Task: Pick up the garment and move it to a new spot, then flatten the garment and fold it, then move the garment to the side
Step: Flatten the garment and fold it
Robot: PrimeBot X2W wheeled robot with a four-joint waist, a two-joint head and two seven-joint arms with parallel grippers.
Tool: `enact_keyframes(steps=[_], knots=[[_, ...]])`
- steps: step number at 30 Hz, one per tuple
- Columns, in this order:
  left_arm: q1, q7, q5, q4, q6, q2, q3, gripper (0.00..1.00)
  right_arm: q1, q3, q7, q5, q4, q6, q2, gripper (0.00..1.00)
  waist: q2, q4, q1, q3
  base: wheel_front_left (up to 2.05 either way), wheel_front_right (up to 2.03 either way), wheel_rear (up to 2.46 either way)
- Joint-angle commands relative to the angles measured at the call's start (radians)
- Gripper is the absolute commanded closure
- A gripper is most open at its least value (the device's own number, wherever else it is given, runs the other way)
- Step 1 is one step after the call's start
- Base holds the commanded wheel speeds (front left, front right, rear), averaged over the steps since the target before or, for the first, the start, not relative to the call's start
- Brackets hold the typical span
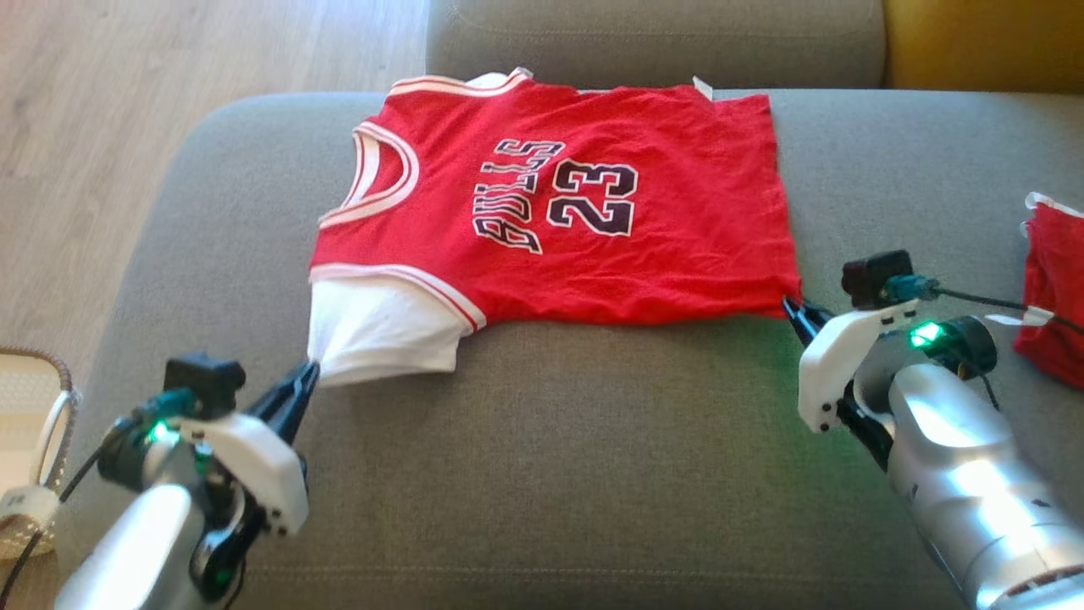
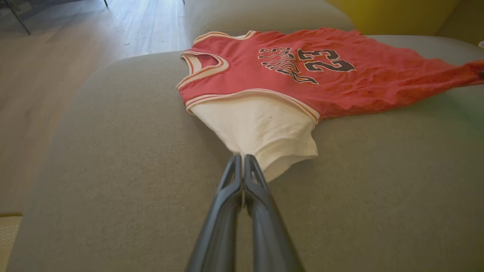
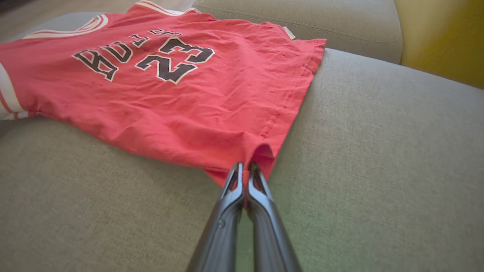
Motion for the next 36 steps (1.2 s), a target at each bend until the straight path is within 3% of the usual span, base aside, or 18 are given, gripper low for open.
enact_keyframes(steps=[1,8,14,27,36], knots=[[-0.03,0.003,-0.011,-0.038,0.001,0.054,0.036,1.0,-0.002,0.029,0.0,0.01,-0.032,0.0,-0.005,1.0,-0.0001,-0.003,0.0002,-0.005,0.0,0.0,0.0],[0.08,0.075,-0.092,-0.158,0.001,0.135,0.015,1.0,0.069,0.187,0.07,0.101,-0.113,0.0,-0.044,1.0,-0.0001,-0.019,0.0002,-0.039,0.0,0.0,0.0],[0.163,0.117,-0.133,-0.237,0.004,0.194,0.022,1.0,0.129,0.302,0.158,0.223,-0.216,0.0,-0.133,1.0,-0.0001,-0.021,0.0002,-0.059,0.0,0.0,0.0],[0.259,0.182,-0.179,-0.361,0.011,0.278,0.011,1.0,0.199,0.431,0.306,0.418,-0.397,0.0,-0.275,1.0,-0.0001,-0.015,0.0002,-0.084,0.0,0.0,0.0],[0.318,0.234,-0.231,-0.427,0.008,0.327,-0.003,1.0,0.256,0.497,0.467,0.54,-0.538,0.0,-0.369,1.0,-0.0001,-0.012,0.0002,-0.103,0.0,0.0,0.0]])
